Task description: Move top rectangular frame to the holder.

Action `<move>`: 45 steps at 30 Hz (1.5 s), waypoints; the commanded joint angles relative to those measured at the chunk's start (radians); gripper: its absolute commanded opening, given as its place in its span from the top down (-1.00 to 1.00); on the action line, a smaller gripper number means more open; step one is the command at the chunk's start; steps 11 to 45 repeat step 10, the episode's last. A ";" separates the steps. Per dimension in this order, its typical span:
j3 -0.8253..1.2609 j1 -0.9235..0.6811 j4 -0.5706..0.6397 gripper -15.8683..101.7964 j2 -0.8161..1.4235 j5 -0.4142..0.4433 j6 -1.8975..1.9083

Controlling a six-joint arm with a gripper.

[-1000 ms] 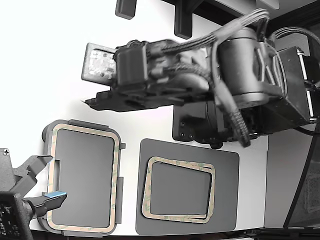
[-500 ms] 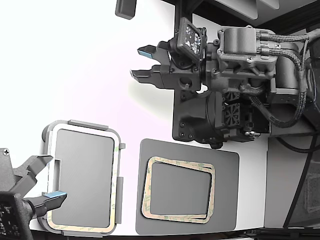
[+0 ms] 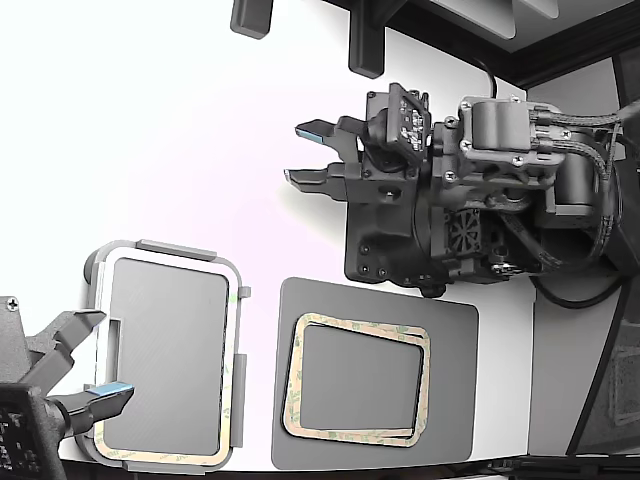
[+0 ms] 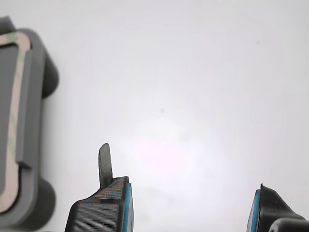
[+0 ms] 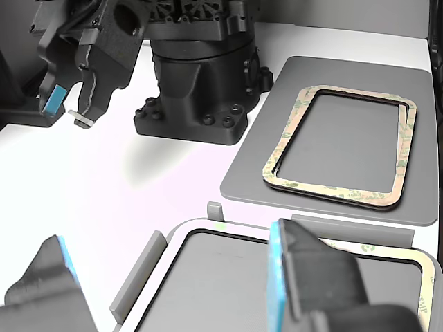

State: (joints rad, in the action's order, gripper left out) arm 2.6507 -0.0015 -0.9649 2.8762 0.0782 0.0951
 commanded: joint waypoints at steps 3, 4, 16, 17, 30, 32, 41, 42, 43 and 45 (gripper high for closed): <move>-0.012 0.000 -0.005 -0.97 0.075 0.084 0.048; -0.012 0.000 -0.005 -0.97 0.078 0.081 0.048; -0.012 0.000 -0.005 -0.97 0.080 0.071 0.038; -0.012 0.000 -0.005 -0.97 0.080 0.071 0.038; -0.012 0.000 -0.005 -0.97 0.080 0.071 0.038; -0.012 0.000 -0.005 -0.97 0.080 0.071 0.038; -0.012 0.000 -0.005 -0.97 0.080 0.071 0.038; -0.012 0.000 -0.005 -0.97 0.080 0.071 0.038; -0.012 0.000 -0.005 -0.97 0.080 0.071 0.038; -0.012 0.000 -0.005 -0.97 0.080 0.071 0.038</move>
